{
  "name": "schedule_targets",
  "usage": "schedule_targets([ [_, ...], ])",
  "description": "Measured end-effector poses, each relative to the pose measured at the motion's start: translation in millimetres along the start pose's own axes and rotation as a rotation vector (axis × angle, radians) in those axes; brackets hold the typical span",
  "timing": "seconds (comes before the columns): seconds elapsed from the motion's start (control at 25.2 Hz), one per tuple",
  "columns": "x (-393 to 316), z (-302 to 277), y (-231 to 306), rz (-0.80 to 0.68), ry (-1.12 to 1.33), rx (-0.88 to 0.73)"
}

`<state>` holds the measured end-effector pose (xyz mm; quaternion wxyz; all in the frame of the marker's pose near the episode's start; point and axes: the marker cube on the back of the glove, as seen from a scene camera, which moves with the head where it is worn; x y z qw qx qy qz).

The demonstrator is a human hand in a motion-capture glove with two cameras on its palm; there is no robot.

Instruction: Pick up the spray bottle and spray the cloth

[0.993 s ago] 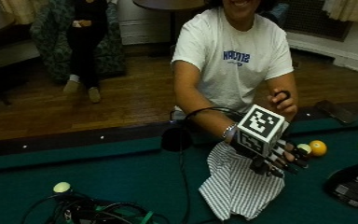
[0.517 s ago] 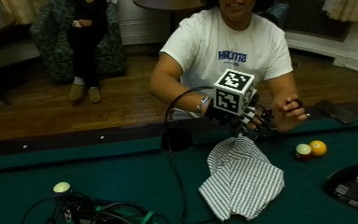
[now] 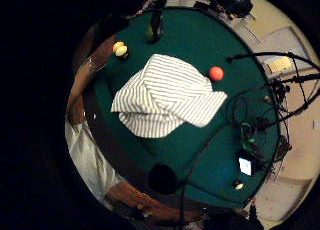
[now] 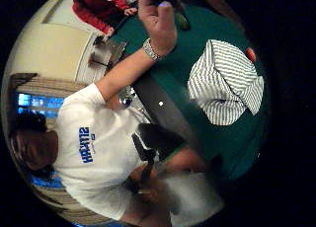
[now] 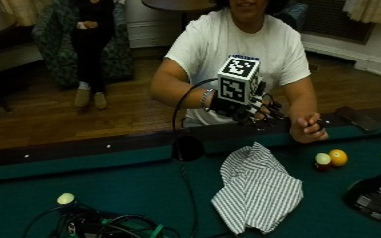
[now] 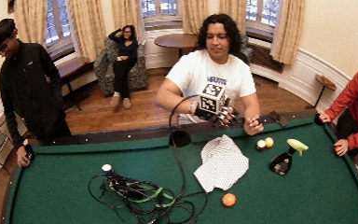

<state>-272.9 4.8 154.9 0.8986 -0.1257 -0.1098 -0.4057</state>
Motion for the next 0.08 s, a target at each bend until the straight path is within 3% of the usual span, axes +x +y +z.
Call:
schedule_targets([
  [0.08, -0.5, -0.7, 0.6, -0.002, 0.003, 0.002],
])
